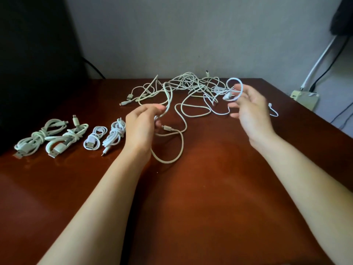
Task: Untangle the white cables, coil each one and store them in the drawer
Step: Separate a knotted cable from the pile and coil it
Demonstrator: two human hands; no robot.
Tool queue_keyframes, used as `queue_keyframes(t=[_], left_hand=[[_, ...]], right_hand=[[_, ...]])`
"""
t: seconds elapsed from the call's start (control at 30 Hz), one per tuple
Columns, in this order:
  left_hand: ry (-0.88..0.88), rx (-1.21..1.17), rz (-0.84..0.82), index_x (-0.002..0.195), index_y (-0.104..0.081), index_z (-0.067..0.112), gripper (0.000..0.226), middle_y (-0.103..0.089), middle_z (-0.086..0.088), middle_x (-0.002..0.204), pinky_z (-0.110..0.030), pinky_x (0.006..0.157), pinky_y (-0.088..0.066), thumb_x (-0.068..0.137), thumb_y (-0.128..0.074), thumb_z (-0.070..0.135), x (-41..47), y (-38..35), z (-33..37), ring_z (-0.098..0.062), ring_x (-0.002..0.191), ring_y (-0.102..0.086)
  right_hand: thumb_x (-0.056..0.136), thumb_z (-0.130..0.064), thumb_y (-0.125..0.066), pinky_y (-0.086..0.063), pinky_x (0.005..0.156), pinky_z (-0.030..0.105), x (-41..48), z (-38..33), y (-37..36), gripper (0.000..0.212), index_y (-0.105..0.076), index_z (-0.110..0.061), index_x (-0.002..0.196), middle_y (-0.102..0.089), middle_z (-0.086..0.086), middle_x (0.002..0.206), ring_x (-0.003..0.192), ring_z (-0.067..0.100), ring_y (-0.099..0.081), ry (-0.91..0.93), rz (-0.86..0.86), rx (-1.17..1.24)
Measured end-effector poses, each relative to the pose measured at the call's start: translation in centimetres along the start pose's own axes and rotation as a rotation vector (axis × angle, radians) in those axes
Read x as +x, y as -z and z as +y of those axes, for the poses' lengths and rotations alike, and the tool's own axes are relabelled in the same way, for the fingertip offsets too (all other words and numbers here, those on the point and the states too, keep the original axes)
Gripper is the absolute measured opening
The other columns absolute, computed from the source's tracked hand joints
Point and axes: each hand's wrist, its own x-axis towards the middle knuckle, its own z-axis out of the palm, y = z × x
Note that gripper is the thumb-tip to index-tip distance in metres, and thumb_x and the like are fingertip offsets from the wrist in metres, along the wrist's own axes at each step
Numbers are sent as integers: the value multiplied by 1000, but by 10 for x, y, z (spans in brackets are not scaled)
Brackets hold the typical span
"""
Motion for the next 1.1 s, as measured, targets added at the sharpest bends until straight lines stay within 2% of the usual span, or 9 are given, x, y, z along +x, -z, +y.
queue_keyframes(t=[0.1,0.17,0.27,0.33,0.43,0.57,0.77,0.9,1.1], left_hand=[[-23,-6,-18,70,-68,13,22,-59,6,61,-24,56,-38,83,-55,1,0,0,0,-6,48,-43],[-35,-18,-45,73,-67,11,20,-60,2,66,-22,53,-39,83,-55,-1,0,0,0,-6,49,-44],[-59,-23,-84,75,-66,12,20,-60,-5,74,-17,51,-38,82,-60,-6,1,1,0,-9,56,-46],[-80,-32,-114,78,-67,12,17,-61,-5,75,-17,53,-39,80,-65,-5,1,1,0,-10,61,-48],[-66,-139,-155,83,-67,9,16,-61,-4,73,-16,48,-40,80,-65,-7,0,1,3,-9,56,-46],[4,-332,-254,90,-63,4,18,-57,-7,77,-15,48,-35,75,-61,-6,-2,0,10,-6,47,-38],[51,-454,-434,96,-57,6,23,-62,0,74,-14,47,-34,73,-54,6,-1,5,14,-1,41,-37],[109,-514,-502,89,-60,8,18,-63,-1,72,-13,46,-32,75,-50,5,-4,5,17,0,40,-35],[226,-650,-695,75,-72,8,20,-63,-6,75,-11,45,-30,76,-53,2,-7,7,17,0,38,-38]], right_hand=[[89,-19,-38,-46,76,35,8,12,12,34,-71,-16,98,-71,8,99,89,22,-60,118,92,-393],[81,-30,-36,-45,75,37,10,13,19,40,-70,-9,82,-69,12,91,97,30,-56,100,64,-576],[77,-30,-56,-43,75,34,12,12,27,21,-60,-19,60,-65,13,91,101,33,-54,46,-31,-816],[78,-17,-66,-43,77,33,13,11,29,13,-67,-24,67,-61,9,92,106,33,-53,82,-38,-929],[80,-8,-66,-42,76,34,6,6,22,10,-73,-16,80,-47,0,78,94,33,-53,352,-10,-941],[80,-9,-66,-50,73,38,-23,-6,-4,10,-72,-11,88,-60,5,77,82,31,-58,668,-167,-808],[97,-31,-46,-45,87,35,-45,-7,-23,36,-49,-21,131,-62,2,115,107,24,-57,389,-394,-789],[102,-36,-32,-32,105,36,-42,-1,-24,47,-30,-22,147,-43,1,146,135,22,-33,281,-495,-867],[97,-41,-41,-26,110,34,-34,19,-32,50,-39,-26,145,-50,1,139,127,21,-33,133,-499,-692]])
